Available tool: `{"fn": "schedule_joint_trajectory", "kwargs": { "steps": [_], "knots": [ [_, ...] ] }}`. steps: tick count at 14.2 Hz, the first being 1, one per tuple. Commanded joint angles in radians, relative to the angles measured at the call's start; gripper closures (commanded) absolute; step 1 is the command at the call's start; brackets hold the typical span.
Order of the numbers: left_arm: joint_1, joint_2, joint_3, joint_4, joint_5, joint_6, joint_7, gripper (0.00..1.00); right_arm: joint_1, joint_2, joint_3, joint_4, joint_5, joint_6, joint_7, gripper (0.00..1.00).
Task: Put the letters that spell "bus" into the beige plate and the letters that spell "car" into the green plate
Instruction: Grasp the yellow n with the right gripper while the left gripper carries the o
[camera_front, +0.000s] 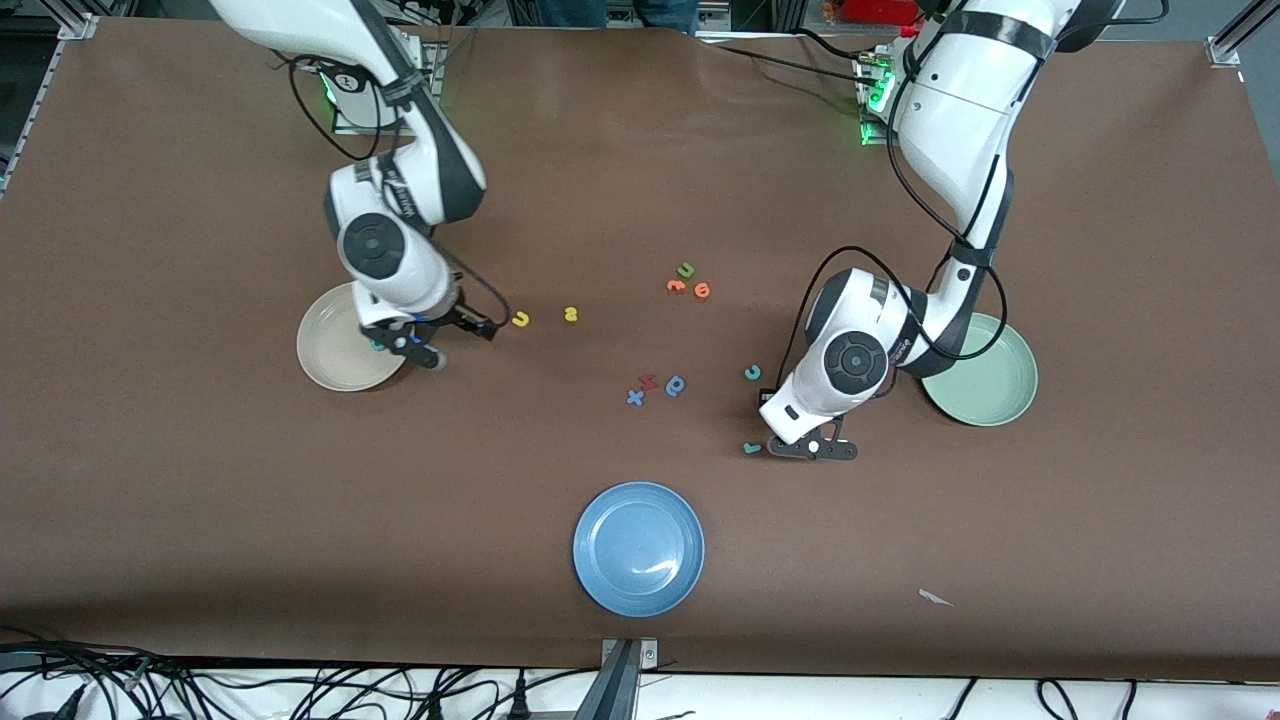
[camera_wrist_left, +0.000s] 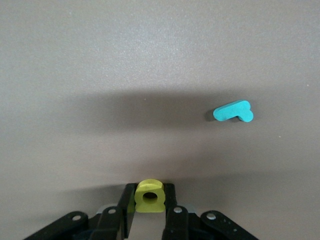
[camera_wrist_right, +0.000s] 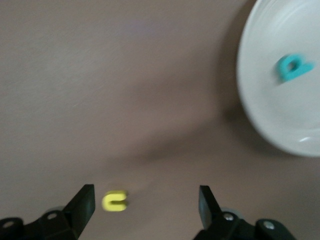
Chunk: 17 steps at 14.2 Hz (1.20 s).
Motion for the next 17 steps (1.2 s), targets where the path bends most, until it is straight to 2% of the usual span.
{"fn": "schedule_joint_trajectory", "kwargs": {
  "steps": [1,2,3,9,10,14,17],
  "knots": [
    [0.009,0.005,0.016,0.021,-0.004,-0.004,0.036,0.86,0.049,0.06,0.001,0.021,0.019,0.064,0.103,0.22],
    [0.029,-0.002,0.016,0.019,-0.004,-0.011,0.065,0.86,0.055,0.072,0.001,0.021,0.019,0.075,0.103,0.28],
    [0.047,-0.017,0.016,0.016,-0.004,-0.021,0.101,0.86,0.056,0.081,0.004,0.019,0.019,0.096,0.113,0.31],
    [0.142,-0.103,0.019,0.002,-0.003,-0.149,0.267,0.88,0.081,0.127,0.006,0.011,0.019,0.158,0.153,0.4],
    [0.167,-0.126,0.019,-0.016,-0.001,-0.156,0.298,0.89,0.078,0.127,0.006,0.01,0.019,0.155,0.152,0.43],
    [0.257,-0.248,0.018,-0.14,0.048,-0.156,0.428,0.91,0.084,0.126,0.007,0.007,0.019,0.152,0.155,0.44],
    [0.32,-0.304,0.018,-0.222,0.111,-0.146,0.49,0.91,0.086,0.129,0.009,0.007,0.019,0.153,0.155,0.47]
  ]
}}
